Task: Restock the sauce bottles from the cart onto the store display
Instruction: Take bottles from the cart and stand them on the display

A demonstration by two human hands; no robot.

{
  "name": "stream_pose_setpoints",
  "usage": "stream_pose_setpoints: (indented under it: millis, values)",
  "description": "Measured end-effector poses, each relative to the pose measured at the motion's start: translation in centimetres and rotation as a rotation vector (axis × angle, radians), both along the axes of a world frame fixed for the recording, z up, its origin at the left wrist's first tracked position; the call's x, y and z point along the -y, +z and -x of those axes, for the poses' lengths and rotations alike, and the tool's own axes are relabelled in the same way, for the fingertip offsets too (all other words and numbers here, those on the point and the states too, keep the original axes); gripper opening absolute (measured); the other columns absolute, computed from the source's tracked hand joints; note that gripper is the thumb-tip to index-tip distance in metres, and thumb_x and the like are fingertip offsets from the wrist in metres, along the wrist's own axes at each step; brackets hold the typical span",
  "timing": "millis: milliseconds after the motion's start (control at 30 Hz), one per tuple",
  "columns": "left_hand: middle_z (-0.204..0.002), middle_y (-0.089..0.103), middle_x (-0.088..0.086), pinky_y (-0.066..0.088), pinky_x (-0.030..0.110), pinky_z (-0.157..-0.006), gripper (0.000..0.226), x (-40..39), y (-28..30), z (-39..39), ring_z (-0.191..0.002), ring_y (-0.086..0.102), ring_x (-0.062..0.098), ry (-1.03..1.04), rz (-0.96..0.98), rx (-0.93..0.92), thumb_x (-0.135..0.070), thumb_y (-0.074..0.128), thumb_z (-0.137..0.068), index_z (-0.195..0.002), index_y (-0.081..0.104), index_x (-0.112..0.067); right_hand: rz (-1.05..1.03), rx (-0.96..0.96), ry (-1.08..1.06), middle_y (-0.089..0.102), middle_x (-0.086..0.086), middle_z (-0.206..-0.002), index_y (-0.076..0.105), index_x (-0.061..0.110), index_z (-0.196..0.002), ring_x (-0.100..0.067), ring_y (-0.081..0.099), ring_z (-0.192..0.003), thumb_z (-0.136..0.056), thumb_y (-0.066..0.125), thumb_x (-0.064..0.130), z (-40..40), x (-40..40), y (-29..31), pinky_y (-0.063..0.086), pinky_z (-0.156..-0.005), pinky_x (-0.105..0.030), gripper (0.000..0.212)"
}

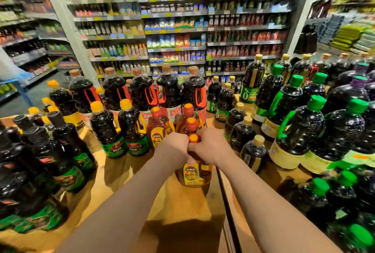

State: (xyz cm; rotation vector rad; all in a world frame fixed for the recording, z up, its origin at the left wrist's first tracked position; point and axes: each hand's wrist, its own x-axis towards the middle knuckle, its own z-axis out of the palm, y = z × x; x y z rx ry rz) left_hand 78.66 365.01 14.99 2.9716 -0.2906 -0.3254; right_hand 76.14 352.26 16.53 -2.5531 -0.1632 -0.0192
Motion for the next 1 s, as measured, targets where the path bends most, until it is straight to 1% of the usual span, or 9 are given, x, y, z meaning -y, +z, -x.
stream_pose_setpoints:
  millis: [100, 233, 367, 467, 567, 700, 833, 900, 1000]
  values:
    - [-0.102, 0.06, 0.004, 0.052, 0.039, -0.084, 0.047, 0.2, 0.1, 0.0, -0.1, 0.059, 0.026, 0.013, -0.052, -0.046, -0.049, 0.078, -0.075, -0.093, 0.048, -0.017, 0.021, -0.012, -0.002, 0.056, 0.0, -0.064, 0.056, 0.015, -0.066, -0.019, 0.054, -0.066, -0.079, 0.066, 0.036, -0.1, 0.1, 0.0, 0.044, -0.057, -0.033, 0.027]
    - [-0.105, 0.059, 0.004, 0.053, 0.04, -0.086, 0.047, 0.5, 0.6, 0.1, -0.102, 0.059, 0.027, 0.024, -0.082, -0.074, -0.047, 0.077, -0.076, -0.099, 0.049, -0.016, 0.08, -0.004, 0.018, 0.054, 0.001, -0.067, 0.056, 0.015, -0.071, -0.018, 0.053, -0.068, -0.082, 0.064, 0.039, -0.1, 0.0, 0.1, 0.045, -0.058, -0.032, 0.027]
    - [-0.097, 0.055, 0.002, 0.053, 0.038, -0.08, 0.045, 0.5, 0.9, 1.0, -0.091, 0.056, 0.023, 0.032, -0.063, -0.047, -0.048, 0.075, -0.078, -0.095, 0.047, -0.018, 0.146, -0.009, 0.03, 0.055, 0.001, -0.068, 0.054, 0.015, -0.071, -0.017, 0.053, -0.067, -0.08, 0.063, 0.044, 0.1, 0.1, 0.3, 0.04, -0.051, -0.028, 0.032]
    - [-0.09, 0.052, 0.001, 0.049, 0.034, -0.07, 0.039, 0.2, 0.9, 2.1, -0.085, 0.053, 0.021, 0.052, -0.043, 0.002, -0.045, 0.073, -0.081, -0.09, 0.045, -0.019, 0.194, 0.077, 0.01, 0.062, 0.0, -0.079, 0.061, 0.014, -0.093, -0.021, 0.059, -0.077, -0.08, 0.062, 0.049, 1.1, -0.1, 0.9, 0.053, -0.064, -0.032, 0.037]
    - [-0.08, 0.052, 0.0, 0.042, 0.031, -0.06, 0.028, -0.1, 1.0, 3.7, -0.075, 0.054, 0.021, 0.025, -0.002, 0.172, -0.033, 0.065, -0.087, -0.08, 0.041, -0.02, 0.201, 0.227, 0.006, 0.066, -0.004, -0.099, 0.062, 0.016, -0.114, -0.024, 0.061, -0.092, -0.085, 0.06, 0.046, 2.2, -0.4, 1.9, 0.055, -0.075, -0.035, 0.041]
    - [-0.078, 0.049, -0.003, 0.041, 0.033, -0.06, 0.008, -0.5, 2.4, 6.1, -0.072, 0.049, 0.021, 0.079, -0.062, 0.328, -0.026, 0.057, -0.089, -0.094, 0.057, -0.02, 0.188, 0.232, 0.172, 0.062, -0.004, -0.101, 0.067, 0.017, -0.103, -0.025, 0.059, -0.095, -0.086, 0.058, 0.027, 3.2, -1.2, 2.5, 0.049, -0.074, -0.033, 0.022]
    - [-0.076, 0.051, -0.004, 0.04, 0.032, -0.055, 0.008, -1.9, 2.8, 8.7, -0.075, 0.058, 0.022, 0.237, -0.127, 0.346, -0.027, 0.053, -0.093, -0.089, 0.058, -0.022, 0.08, 0.299, 0.341, 0.061, 0.005, -0.086, 0.07, 0.018, -0.092, -0.014, 0.057, -0.081, -0.087, 0.059, 0.019, 4.3, -2.5, 2.3, 0.046, -0.062, -0.018, 0.012]
    - [-0.077, 0.052, -0.003, 0.038, 0.032, -0.053, 0.011, -3.1, 2.4, 10.5, -0.075, 0.057, 0.022, 0.325, -0.163, 0.355, -0.03, 0.053, -0.093, -0.087, 0.058, -0.022, 0.077, 0.307, 0.446, 0.062, 0.003, -0.095, 0.069, 0.019, -0.1, -0.015, 0.055, -0.086, -0.09, 0.058, 0.023, 4.7, -3.7, 2.1, 0.05, -0.073, -0.026, 0.015]
    - [-0.078, 0.055, -0.004, 0.037, 0.03, -0.054, 0.012, -4.9, 1.7, 14.0, -0.077, 0.061, 0.023, 0.467, -0.21, 0.359, -0.026, 0.053, -0.091, -0.09, 0.064, -0.022, 0.062, 0.335, 0.624, 0.063, 0.001, -0.099, 0.067, 0.02, -0.102, -0.016, 0.056, -0.088, -0.09, 0.058, 0.026, 5.8, -6.4, 1.5, 0.052, -0.077, -0.032, 0.016]
